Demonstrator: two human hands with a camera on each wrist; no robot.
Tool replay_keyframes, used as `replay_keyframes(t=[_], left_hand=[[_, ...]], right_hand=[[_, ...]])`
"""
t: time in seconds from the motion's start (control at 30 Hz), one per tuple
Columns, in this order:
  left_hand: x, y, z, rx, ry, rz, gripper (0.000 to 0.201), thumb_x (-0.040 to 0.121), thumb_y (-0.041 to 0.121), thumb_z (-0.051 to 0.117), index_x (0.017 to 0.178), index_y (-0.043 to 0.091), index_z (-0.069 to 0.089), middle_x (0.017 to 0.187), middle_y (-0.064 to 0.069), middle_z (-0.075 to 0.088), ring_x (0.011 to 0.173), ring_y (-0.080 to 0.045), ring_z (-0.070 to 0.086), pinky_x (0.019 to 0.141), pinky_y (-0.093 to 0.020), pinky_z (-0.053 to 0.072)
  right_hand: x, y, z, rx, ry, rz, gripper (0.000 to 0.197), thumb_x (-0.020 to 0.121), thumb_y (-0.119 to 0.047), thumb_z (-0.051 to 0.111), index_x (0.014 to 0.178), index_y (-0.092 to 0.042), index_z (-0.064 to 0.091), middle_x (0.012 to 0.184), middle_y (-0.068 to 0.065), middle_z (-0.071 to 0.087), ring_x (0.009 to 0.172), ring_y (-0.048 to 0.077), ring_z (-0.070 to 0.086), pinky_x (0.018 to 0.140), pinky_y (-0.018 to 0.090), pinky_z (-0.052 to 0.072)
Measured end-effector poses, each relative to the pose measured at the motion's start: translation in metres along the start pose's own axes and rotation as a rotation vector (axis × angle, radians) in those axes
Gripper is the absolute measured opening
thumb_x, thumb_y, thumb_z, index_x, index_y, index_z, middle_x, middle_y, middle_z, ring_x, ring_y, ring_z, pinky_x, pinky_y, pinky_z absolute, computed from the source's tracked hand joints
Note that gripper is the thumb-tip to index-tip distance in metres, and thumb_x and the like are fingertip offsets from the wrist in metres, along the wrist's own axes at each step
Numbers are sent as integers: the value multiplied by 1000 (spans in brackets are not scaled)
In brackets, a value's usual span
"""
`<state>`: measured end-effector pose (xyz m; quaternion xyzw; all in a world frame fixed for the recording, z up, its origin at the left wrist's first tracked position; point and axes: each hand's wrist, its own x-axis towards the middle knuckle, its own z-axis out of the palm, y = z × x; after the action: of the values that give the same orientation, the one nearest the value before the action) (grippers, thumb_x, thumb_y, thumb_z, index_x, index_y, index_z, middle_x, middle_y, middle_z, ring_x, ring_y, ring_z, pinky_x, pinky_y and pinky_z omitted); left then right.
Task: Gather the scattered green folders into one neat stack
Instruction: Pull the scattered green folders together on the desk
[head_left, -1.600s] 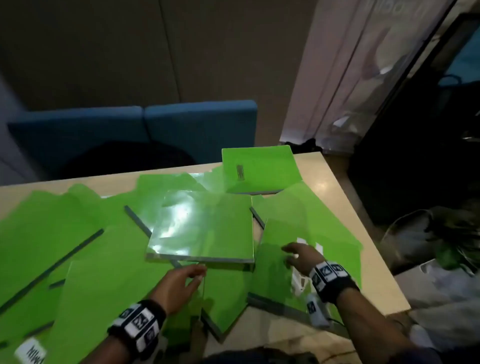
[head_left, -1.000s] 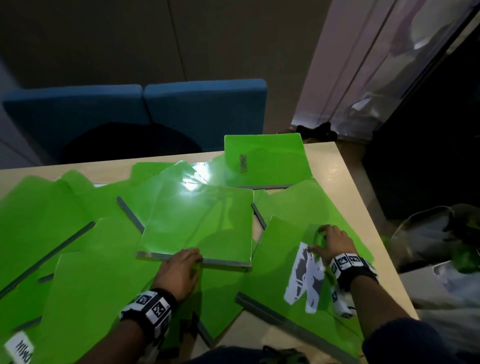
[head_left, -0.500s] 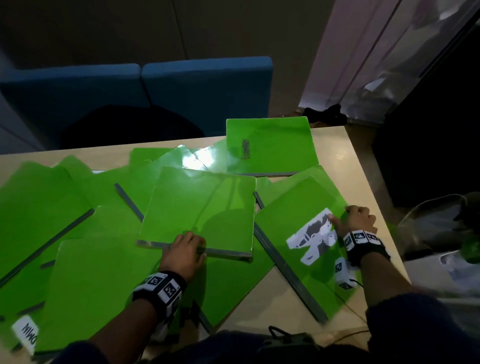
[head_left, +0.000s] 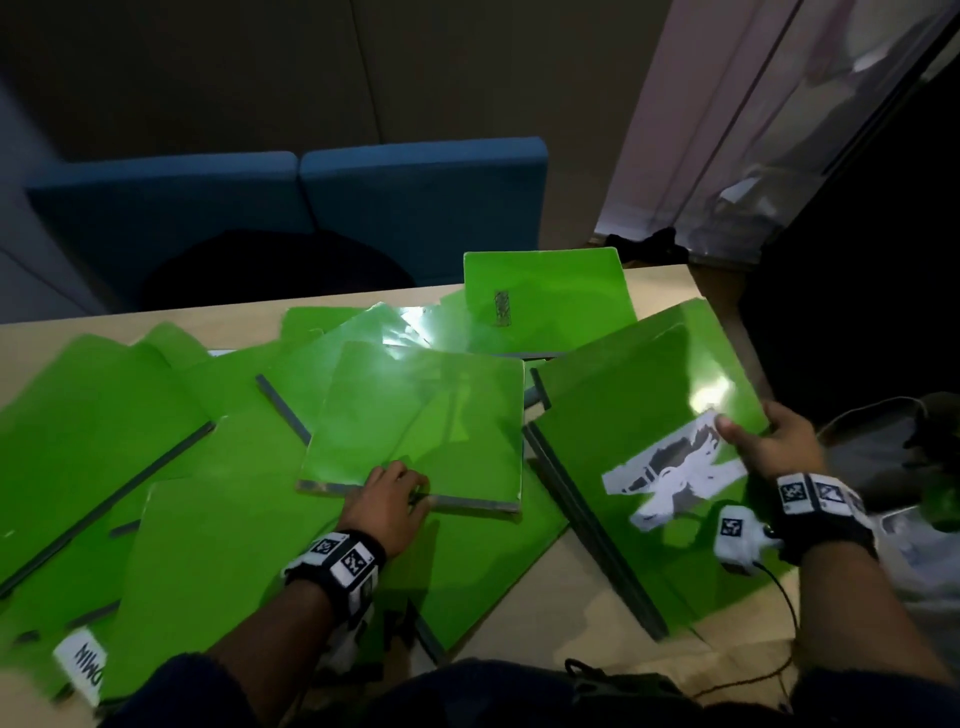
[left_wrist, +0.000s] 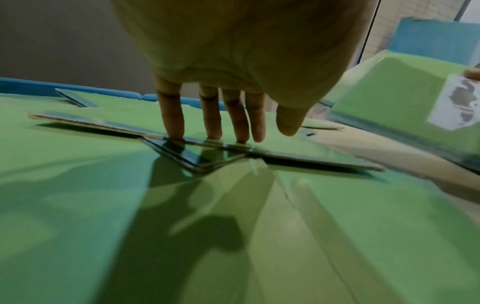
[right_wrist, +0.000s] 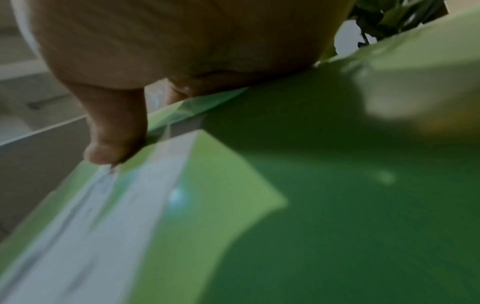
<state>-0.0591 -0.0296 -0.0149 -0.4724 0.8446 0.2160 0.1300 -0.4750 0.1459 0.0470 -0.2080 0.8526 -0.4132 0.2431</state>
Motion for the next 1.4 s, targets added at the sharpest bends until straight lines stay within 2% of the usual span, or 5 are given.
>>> replay_keyframes(t=[0.33, 0.57, 0.8, 1.0, 1.4], left_hand=[[-18, 33, -33, -826, -43, 118, 113, 60, 93, 40, 151, 28, 22, 148, 2, 44, 133, -13, 45, 108, -44, 42], [-34, -4, -54, -1107, 352, -219, 48, 90, 22, 65, 131, 16, 40, 116, 2, 56, 109, -21, 53, 87, -31, 43], [-58, -108, -29, -1063, 525, -552, 28, 95, 20, 58, 116, 9, 43, 81, -6, 50, 76, -23, 49, 61, -30, 38], [-68, -158, -7, -1057, 470, -731, 31, 95, 23, 58, 112, 0, 45, 83, -14, 52, 76, -26, 50, 69, -36, 41], [-56, -142, -32, -1209, 521, -672, 15, 97, 20, 54, 108, 11, 48, 86, -7, 53, 84, -24, 50, 75, -37, 41]], right_hand=[[-21, -55, 61, 189, -6, -176, 21, 84, -31, 76, 96, -15, 67, 57, -7, 68, 49, -1, 61, 46, 21, 48], [-62, -91, 202, -176, -310, -63, 52, 88, -59, 58, 80, -8, 62, 74, 10, 63, 77, 28, 60, 57, 26, 42], [-66, -69, 254, -827, -655, -451, 69, 95, -50, 54, 153, -20, 33, 158, 5, 34, 141, 26, 38, 116, 37, 29], [-54, -65, 255, -1011, -583, -474, 72, 96, -55, 45, 157, -27, 18, 133, 16, 58, 133, 30, 46, 121, 42, 11], [2, -71, 262, -921, -457, -175, 84, 75, -55, 76, 139, -13, 42, 137, 12, 49, 126, 32, 49, 103, 45, 46]])
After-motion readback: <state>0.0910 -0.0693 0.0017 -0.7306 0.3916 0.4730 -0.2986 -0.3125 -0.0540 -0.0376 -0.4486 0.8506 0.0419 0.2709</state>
